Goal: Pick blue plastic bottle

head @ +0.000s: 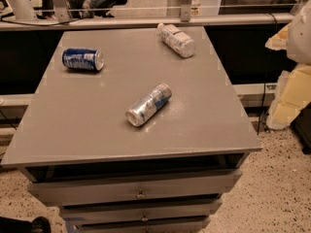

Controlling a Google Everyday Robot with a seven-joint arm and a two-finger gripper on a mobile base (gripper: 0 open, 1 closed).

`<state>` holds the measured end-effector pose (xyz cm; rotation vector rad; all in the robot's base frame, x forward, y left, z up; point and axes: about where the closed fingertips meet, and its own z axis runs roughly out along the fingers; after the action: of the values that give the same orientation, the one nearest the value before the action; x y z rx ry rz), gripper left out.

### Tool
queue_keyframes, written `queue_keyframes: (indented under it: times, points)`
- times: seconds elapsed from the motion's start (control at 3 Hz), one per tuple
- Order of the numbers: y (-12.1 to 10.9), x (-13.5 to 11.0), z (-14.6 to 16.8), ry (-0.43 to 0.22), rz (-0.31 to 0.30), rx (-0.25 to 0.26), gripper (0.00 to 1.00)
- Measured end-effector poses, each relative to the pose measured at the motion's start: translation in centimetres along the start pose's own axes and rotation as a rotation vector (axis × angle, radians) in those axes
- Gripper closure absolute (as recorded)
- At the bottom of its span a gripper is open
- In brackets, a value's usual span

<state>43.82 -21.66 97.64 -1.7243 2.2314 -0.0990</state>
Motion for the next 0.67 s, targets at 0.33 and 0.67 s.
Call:
queue_keyframes:
  times: [0.33,0.67]
  points:
    - [-0.1,-0.1,0.0,-0.003,-0.001,0.005,0.0]
    - [-1.5,-1.4,0.9,-0.057,0.005,0.038,0.0]
